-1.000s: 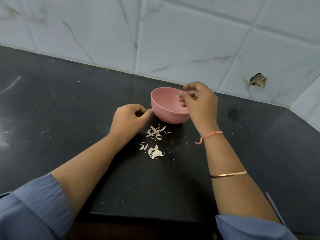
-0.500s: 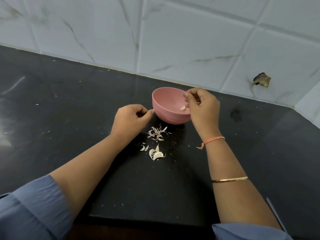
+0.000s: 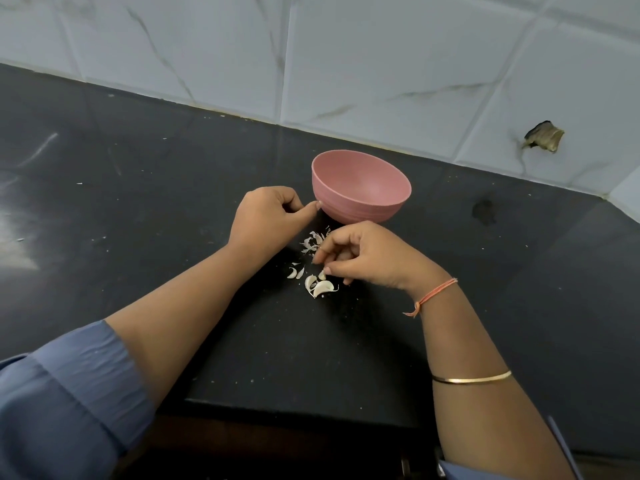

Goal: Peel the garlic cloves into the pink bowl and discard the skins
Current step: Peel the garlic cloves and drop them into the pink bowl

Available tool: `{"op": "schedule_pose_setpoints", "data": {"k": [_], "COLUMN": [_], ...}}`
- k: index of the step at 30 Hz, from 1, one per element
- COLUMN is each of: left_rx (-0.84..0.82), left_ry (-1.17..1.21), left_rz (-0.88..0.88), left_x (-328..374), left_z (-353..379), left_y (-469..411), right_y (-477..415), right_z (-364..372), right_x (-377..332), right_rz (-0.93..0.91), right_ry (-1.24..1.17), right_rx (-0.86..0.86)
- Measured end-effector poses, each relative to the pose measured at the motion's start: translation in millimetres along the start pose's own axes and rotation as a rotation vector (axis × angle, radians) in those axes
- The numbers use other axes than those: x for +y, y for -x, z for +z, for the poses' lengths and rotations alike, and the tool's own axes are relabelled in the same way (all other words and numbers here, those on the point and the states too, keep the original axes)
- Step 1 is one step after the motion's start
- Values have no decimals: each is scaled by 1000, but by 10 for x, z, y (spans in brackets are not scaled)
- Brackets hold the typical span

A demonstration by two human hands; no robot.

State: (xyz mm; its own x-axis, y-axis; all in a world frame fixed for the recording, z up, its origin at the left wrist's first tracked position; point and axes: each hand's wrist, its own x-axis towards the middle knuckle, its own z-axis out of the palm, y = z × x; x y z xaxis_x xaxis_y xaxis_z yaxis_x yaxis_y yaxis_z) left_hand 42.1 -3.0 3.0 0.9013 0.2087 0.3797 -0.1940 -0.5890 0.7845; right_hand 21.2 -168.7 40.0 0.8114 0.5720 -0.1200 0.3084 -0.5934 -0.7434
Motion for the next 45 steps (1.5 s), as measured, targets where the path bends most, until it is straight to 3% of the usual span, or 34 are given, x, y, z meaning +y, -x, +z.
{"op": "schedule_pose_setpoints", "data": {"k": [14, 26, 36, 45], "left_rx": [-10, -11, -8, 2], "left_ry": [-4, 5, 23, 25], "left_rz": [28, 32, 23, -3], "left_x": [-10, -18, 22, 43], "left_z": [-6, -19, -78, -97], "left_y": [-14, 3, 123, 184], "right_y": [10, 24, 83, 170], "right_z": [28, 27, 68, 157], "right_x": [79, 111, 146, 103], "right_rz": [-1, -105, 50, 90], "right_ry": [144, -143, -331, 64], "right_rx": [2, 196, 290, 305]}}
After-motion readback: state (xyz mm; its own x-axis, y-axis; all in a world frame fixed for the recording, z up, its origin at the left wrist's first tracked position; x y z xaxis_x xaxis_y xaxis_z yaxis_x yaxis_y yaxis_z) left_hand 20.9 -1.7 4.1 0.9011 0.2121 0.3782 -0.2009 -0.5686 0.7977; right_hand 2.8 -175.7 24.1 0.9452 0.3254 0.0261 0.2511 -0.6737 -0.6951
